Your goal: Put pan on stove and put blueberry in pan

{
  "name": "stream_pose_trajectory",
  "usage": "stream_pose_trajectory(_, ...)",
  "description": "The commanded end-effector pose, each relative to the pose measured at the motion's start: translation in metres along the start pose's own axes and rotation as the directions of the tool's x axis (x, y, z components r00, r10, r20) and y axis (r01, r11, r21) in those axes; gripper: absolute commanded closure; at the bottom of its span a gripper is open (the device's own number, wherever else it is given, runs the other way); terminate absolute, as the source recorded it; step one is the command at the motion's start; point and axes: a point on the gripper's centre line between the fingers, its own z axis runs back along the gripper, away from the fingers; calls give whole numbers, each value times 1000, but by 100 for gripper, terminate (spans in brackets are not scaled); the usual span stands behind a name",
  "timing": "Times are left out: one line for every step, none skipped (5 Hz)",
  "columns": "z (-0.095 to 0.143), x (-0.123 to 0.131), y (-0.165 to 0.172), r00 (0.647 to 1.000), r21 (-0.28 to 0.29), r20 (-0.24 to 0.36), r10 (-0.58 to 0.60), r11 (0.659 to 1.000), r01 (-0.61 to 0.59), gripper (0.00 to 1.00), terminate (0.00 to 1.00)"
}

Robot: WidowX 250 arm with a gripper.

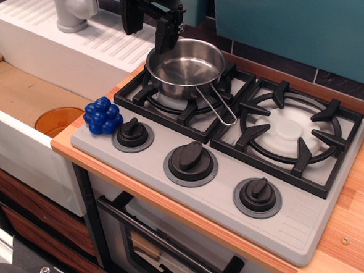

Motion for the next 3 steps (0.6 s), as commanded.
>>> stream_pose_trajectory(39,-15,16,990,-52,127,63,997,-56,0,0)
stream_pose_trajectory(46,-40,17,983,-54,151,107,994,-100,0,0)
stream_pose_trajectory(45,-59,18,977,-63,177,120,992,-111,0,0)
